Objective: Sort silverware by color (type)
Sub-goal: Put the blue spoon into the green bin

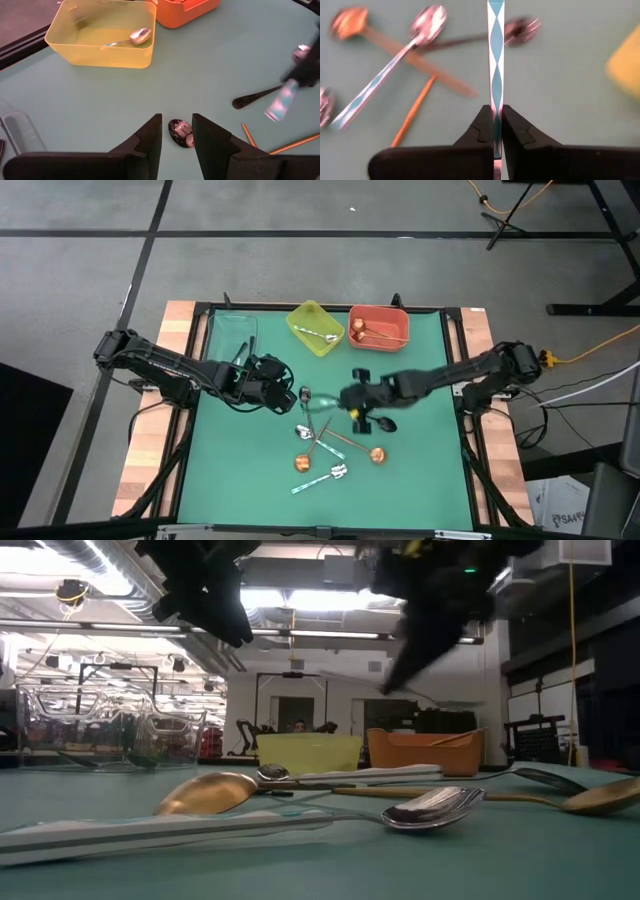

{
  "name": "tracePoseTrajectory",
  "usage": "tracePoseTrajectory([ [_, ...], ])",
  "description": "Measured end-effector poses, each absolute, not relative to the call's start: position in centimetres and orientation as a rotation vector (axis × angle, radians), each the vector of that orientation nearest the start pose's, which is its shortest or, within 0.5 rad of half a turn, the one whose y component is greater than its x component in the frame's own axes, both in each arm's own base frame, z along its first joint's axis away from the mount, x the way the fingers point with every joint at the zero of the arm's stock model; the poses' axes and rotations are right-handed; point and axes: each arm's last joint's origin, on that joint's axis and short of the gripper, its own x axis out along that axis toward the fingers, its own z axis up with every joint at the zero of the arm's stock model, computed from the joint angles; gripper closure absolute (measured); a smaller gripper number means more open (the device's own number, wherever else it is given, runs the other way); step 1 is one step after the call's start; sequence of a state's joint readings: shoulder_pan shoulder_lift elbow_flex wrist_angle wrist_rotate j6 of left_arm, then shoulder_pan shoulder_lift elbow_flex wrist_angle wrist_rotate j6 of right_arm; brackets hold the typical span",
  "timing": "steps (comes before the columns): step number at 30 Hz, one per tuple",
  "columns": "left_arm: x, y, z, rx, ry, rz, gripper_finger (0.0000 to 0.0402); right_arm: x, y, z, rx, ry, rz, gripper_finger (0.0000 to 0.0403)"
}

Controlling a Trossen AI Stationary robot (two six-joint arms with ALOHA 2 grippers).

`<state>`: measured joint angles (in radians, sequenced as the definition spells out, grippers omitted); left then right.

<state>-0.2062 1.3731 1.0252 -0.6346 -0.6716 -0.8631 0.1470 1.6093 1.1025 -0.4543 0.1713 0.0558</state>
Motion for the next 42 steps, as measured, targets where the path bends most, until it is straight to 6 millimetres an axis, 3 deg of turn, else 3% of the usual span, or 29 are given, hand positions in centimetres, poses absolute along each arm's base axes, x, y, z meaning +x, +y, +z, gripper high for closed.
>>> tracePoseTrajectory([
  [7, 26.7, -3.7, 26.0, -0.37, 0.635, 0.762, 0.0301, 34.3, -1.8, 24.9, -0.114, 0.83, -0.099, 0.0399],
  [15, 26.7, -3.7, 26.0, -0.371, 0.635, 0.761, 0.0301, 35.1, -8.7, 26.2, -0.051, 0.602, -0.153, 0.0398],
  [22, 26.7, -3.8, 26.0, -0.372, 0.639, 0.758, 0.0301, 36.4, -13.5, 24.0, -0.005, 0.488, -0.139, 0.0398],
  [30, 26.7, -3.8, 26.0, -0.373, 0.64, 0.756, 0.0301, 37.5, -17.6, 21.0, -0.036, 0.383, -0.191, 0.0397],
  [36, 26.7, -3.8, 26.0, -0.372, 0.639, 0.758, 0.0301, 37.5, -19.2, 19.1, -0.029, 0.388, -0.223, 0.0397],
  [42, 26.7, -3.8, 26.0, -0.371, 0.639, 0.758, 0.0301, 37.8, -19.5, 17.5, -0.008, 0.427, -0.224, 0.0397],
])
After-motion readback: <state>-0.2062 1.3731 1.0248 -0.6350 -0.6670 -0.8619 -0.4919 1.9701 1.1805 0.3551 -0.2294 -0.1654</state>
